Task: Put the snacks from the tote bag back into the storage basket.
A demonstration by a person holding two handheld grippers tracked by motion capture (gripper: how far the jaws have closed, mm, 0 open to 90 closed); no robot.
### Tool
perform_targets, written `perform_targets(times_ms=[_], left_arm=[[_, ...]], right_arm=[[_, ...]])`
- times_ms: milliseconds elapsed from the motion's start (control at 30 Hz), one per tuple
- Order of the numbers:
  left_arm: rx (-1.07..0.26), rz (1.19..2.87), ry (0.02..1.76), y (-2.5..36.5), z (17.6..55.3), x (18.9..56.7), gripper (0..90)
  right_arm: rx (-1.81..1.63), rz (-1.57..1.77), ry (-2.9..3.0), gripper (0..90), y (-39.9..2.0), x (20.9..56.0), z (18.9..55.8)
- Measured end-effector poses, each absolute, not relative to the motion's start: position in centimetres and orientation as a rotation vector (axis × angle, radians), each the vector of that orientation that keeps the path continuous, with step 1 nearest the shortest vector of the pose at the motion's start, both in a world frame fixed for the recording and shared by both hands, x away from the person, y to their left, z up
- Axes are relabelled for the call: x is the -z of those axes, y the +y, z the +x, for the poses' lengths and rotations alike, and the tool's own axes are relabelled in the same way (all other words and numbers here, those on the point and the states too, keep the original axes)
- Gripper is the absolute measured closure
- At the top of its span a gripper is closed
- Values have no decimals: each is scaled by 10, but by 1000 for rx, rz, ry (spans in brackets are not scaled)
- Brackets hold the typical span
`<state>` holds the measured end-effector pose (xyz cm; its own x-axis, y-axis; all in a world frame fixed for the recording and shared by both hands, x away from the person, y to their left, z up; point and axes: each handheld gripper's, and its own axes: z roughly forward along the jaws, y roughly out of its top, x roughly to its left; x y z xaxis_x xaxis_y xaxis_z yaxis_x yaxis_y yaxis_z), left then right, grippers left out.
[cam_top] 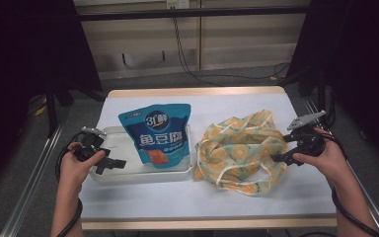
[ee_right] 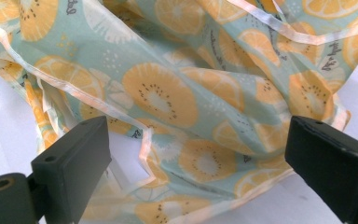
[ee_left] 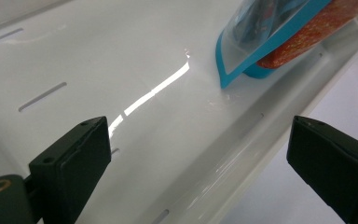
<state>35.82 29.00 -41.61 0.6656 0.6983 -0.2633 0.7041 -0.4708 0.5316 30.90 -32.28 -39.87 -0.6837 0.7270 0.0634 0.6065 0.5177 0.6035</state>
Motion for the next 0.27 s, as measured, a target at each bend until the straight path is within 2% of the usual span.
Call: perform_targets(times_ms=[267], left_arm=[[-6,2269,1076,289,357,417,60]], right_arm=[[-912,1141,2554,60,-325,399,307]])
